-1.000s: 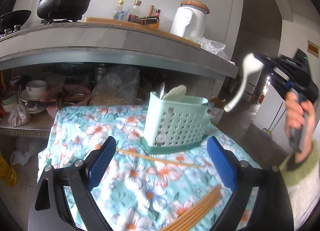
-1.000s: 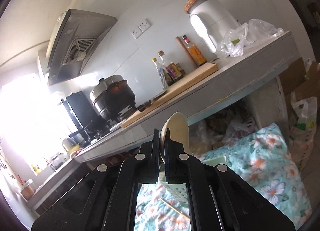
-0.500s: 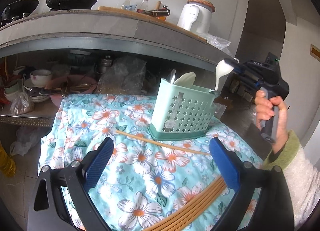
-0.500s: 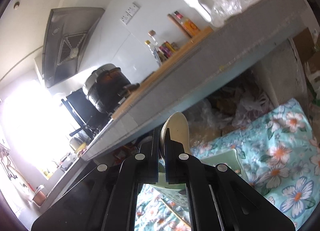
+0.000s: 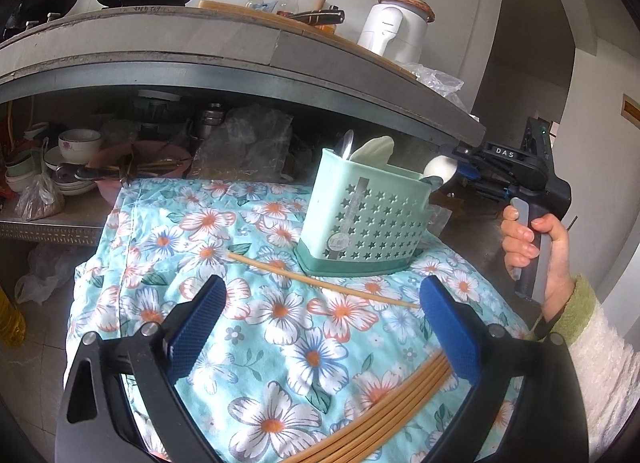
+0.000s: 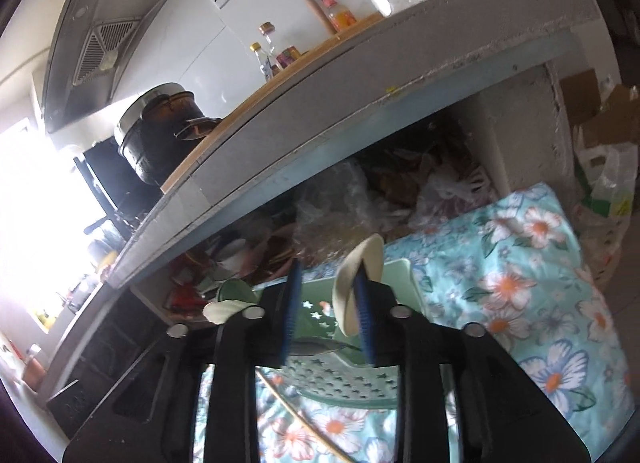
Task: Organize utensils
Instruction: 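Carry the cream ladle with the right gripper and lower it into the caddy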
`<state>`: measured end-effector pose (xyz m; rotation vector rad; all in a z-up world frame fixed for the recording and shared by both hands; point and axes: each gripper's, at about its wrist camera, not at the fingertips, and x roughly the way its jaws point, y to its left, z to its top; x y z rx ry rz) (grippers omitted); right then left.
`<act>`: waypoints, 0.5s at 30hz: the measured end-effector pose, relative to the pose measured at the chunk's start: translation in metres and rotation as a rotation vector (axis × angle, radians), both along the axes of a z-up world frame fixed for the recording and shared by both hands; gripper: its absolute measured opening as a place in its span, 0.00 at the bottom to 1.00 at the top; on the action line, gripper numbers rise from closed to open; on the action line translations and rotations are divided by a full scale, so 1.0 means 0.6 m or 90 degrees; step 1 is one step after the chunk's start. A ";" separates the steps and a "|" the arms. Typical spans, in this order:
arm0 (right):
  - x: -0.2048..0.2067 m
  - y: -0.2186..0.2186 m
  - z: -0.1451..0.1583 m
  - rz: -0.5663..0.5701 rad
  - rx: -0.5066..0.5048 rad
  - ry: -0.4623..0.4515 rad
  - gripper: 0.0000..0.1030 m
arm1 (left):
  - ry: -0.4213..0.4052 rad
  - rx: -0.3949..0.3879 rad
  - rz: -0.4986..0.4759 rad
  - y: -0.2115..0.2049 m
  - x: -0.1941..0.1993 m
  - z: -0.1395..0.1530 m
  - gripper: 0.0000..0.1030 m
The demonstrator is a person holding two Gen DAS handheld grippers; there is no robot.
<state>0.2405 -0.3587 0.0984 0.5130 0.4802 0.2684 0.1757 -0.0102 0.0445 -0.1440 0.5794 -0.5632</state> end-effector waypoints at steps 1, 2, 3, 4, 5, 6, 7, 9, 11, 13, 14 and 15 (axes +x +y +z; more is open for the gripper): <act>-0.003 0.001 0.003 -0.001 -0.007 0.000 0.42 | 0.001 0.000 0.000 0.000 0.000 0.000 0.93; -0.004 0.000 0.002 -0.004 -0.013 0.001 0.46 | 0.001 -0.001 0.000 0.000 0.001 0.000 0.93; -0.005 -0.001 0.004 -0.011 -0.023 0.003 0.47 | 0.001 -0.001 0.001 0.001 0.000 0.000 0.93; -0.007 0.000 0.006 -0.015 -0.032 0.003 0.47 | 0.002 -0.002 0.003 0.001 0.000 0.000 0.93; -0.008 0.002 0.009 -0.017 -0.040 0.002 0.47 | 0.002 -0.004 0.004 0.001 -0.001 0.000 0.93; -0.006 0.004 0.008 -0.016 -0.047 0.002 0.47 | 0.002 -0.005 0.005 0.002 -0.002 0.000 0.93; -0.006 0.010 0.010 -0.009 -0.059 0.005 0.48 | 0.003 -0.006 0.006 0.002 -0.003 0.000 0.94; -0.001 0.026 0.013 0.003 -0.100 0.014 0.48 | 0.002 -0.005 0.005 0.002 -0.003 0.000 0.94; 0.000 0.039 0.017 0.005 -0.138 0.020 0.50 | 0.002 -0.006 0.005 0.002 -0.003 0.000 0.94; -0.004 0.039 0.018 0.008 -0.137 0.019 0.52 | 0.003 -0.007 0.006 0.003 -0.003 0.000 0.94; -0.007 0.033 0.019 0.009 -0.124 0.019 0.52 | 0.003 -0.008 0.007 0.004 -0.003 0.000 0.94; -0.011 0.028 0.020 0.010 -0.111 0.017 0.52 | 0.004 -0.009 0.008 0.005 -0.004 0.001 0.94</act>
